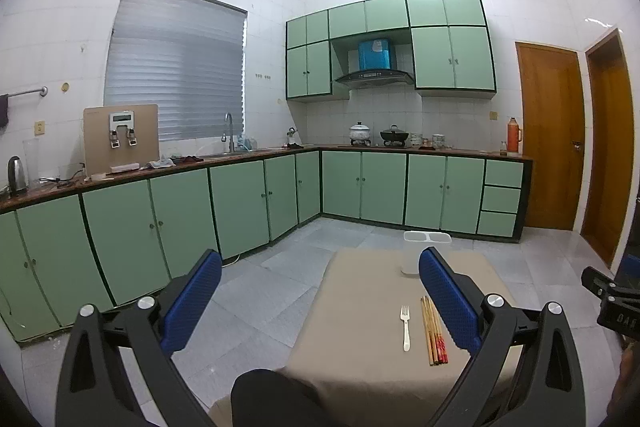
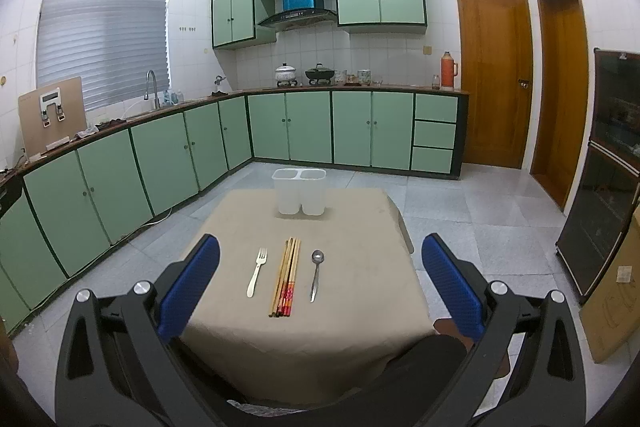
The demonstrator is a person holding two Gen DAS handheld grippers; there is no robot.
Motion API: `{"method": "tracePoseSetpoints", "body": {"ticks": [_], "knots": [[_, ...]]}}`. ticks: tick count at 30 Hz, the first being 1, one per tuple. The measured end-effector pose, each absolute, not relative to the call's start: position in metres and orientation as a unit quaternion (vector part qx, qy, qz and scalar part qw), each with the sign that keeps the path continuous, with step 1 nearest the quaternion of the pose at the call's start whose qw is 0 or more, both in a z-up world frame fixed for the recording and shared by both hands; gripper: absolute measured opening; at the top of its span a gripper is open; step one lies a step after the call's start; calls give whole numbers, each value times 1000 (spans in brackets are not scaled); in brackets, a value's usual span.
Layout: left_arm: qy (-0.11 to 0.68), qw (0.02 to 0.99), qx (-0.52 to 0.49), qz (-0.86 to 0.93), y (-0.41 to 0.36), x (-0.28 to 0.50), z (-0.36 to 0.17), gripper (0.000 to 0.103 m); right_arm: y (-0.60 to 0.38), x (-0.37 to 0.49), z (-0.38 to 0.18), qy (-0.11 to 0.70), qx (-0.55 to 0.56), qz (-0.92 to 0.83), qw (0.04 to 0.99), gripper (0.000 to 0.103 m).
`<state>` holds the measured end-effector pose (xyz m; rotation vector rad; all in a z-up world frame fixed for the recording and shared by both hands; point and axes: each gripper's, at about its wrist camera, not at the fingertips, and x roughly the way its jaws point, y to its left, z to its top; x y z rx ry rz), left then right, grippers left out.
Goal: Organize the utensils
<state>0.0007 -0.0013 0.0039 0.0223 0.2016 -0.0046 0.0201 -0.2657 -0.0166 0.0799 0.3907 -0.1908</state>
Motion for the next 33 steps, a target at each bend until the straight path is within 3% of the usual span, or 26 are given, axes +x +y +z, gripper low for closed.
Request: {"method": "tracePoseSetpoints", "body": {"ticks": [33], "knots": [[111, 994, 16, -10, 5, 5, 4, 97, -267, 13, -16, 179, 31, -102, 978, 98]]}}
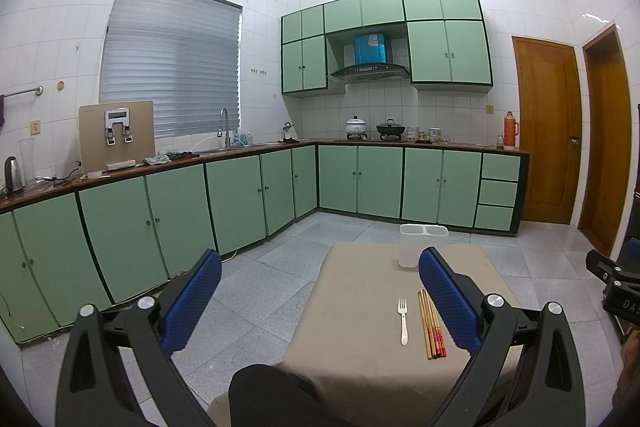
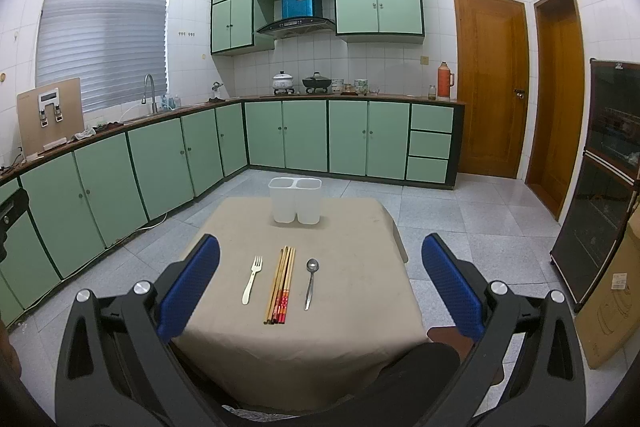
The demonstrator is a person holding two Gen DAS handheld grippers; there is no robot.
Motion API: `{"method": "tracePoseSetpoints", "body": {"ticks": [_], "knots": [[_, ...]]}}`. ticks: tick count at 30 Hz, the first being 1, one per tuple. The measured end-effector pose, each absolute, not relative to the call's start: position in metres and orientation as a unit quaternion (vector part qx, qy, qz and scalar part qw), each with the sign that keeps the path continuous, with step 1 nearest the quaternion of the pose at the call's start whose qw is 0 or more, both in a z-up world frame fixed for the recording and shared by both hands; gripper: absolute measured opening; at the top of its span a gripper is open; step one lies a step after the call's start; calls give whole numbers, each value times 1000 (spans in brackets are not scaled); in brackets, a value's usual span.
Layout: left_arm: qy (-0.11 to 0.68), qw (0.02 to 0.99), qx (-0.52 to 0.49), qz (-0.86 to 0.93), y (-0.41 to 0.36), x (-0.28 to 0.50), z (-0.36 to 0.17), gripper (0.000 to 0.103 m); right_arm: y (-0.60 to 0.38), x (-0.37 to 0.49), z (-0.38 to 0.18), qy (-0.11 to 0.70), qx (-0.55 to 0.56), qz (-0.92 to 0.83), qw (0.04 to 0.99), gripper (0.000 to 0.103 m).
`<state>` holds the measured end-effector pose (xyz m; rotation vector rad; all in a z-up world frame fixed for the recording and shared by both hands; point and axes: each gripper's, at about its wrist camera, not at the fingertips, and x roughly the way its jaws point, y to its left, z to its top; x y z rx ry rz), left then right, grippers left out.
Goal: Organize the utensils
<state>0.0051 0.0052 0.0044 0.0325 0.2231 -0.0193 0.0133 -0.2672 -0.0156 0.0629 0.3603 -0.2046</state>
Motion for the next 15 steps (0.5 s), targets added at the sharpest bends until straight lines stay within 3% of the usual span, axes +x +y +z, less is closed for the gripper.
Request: {"method": "tracePoseSetpoints", "body": {"ticks": [15], "knots": [[113, 993, 18, -10, 5, 5, 7, 97, -270, 13, -15, 178, 30, -102, 978, 98]]}}
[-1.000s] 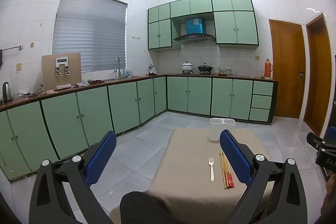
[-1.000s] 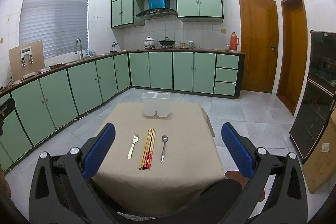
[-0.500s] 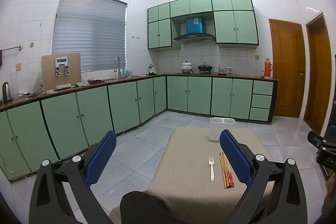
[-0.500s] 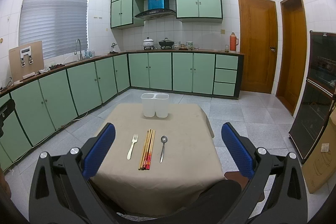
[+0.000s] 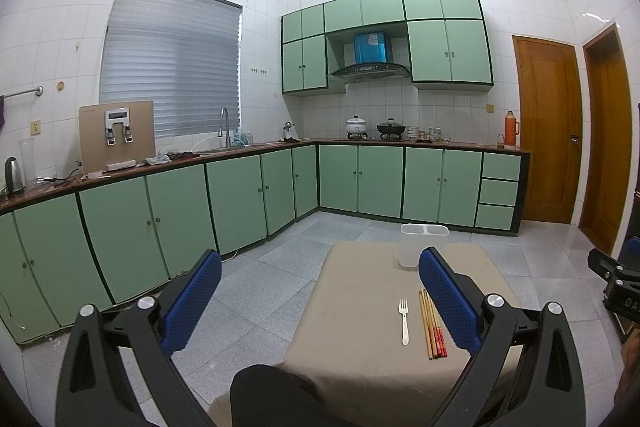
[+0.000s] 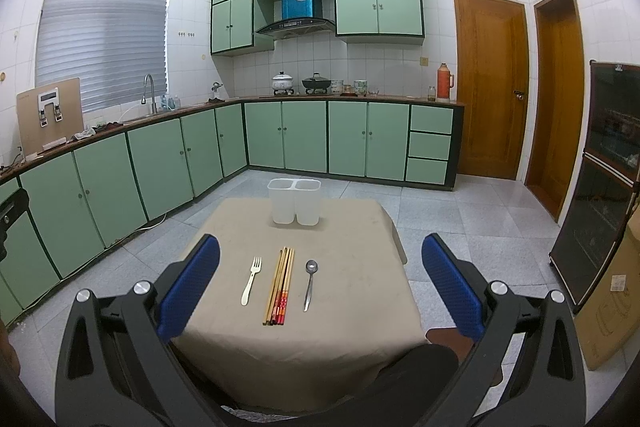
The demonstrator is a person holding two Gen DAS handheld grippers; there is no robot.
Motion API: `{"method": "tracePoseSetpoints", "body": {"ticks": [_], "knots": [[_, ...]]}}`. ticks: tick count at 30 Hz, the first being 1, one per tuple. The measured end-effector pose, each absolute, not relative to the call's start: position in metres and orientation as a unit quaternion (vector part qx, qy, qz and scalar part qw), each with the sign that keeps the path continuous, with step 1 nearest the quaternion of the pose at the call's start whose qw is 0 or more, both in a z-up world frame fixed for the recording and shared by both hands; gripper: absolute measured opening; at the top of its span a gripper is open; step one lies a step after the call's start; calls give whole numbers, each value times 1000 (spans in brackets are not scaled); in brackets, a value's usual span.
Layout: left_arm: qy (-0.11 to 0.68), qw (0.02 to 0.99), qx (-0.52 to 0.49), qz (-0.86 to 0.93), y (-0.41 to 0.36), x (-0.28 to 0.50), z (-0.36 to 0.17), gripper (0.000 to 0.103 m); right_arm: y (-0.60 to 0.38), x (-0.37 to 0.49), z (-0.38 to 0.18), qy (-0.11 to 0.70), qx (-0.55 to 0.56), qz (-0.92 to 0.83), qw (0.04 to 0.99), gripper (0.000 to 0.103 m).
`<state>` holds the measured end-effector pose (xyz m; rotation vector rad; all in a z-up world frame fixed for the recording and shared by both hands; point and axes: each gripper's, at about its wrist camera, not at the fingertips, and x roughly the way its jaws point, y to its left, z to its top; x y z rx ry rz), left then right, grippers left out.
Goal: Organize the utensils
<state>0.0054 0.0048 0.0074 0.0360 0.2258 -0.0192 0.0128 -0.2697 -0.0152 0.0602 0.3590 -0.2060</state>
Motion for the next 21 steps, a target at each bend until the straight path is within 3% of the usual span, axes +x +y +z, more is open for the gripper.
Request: {"method": "tracePoseSetpoints", "body": {"ticks": [21], "knots": [[113, 993, 18, -10, 6, 6, 9, 97, -275, 9, -15, 172, 27, -105, 979, 98]]}}
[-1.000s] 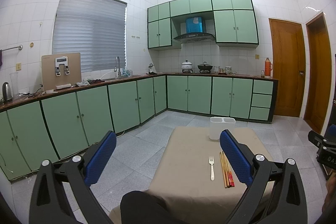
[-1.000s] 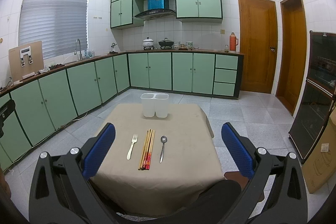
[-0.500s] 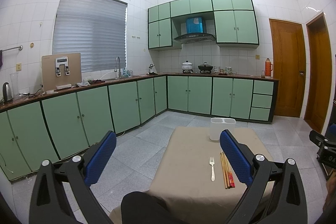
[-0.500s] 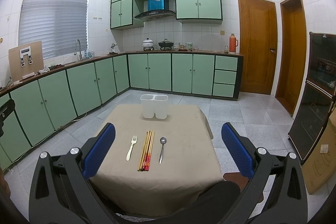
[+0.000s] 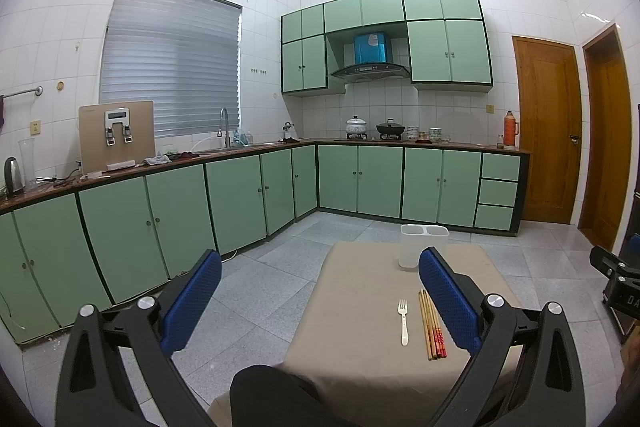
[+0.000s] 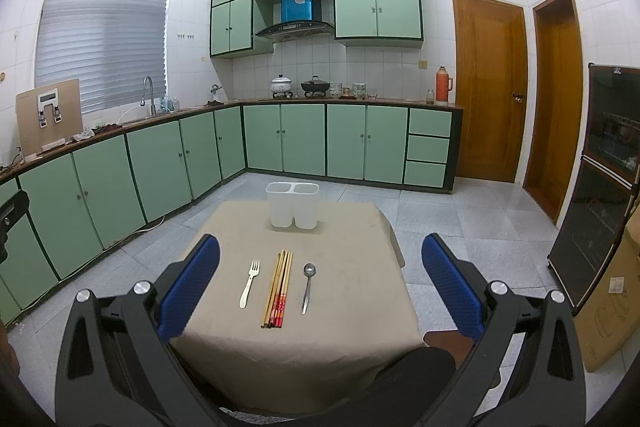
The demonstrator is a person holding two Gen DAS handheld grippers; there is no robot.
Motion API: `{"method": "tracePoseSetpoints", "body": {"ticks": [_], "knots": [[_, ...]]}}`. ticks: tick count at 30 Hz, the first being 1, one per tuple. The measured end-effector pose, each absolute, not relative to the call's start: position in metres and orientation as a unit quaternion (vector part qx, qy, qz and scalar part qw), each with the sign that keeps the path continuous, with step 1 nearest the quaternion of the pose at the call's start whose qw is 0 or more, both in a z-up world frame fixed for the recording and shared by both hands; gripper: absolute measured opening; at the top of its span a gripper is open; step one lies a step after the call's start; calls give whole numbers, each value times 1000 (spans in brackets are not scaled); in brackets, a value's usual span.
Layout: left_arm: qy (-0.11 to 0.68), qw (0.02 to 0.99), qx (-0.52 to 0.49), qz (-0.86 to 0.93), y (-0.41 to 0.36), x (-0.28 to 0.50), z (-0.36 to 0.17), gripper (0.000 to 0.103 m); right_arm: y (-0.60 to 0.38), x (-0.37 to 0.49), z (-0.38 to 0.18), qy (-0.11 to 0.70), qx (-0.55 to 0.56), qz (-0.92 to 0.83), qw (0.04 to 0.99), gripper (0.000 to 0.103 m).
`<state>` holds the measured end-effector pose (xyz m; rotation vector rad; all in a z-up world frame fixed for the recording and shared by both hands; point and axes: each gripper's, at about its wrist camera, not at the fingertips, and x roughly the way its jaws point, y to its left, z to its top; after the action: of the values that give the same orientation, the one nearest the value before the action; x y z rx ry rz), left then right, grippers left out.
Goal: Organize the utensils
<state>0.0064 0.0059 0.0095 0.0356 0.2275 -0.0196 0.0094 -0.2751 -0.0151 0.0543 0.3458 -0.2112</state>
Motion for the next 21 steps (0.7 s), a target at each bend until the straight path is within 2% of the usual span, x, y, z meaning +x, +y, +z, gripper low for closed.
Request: {"method": "tracePoseSetpoints", "body": {"ticks": [13, 21], "knots": [[139, 990, 18, -23, 2, 21, 3, 97, -280, 17, -20, 178, 23, -108, 978, 98], [239, 966, 34, -95, -18, 93, -44, 97, -309, 74, -50, 235, 33, -82, 968, 98]]}}
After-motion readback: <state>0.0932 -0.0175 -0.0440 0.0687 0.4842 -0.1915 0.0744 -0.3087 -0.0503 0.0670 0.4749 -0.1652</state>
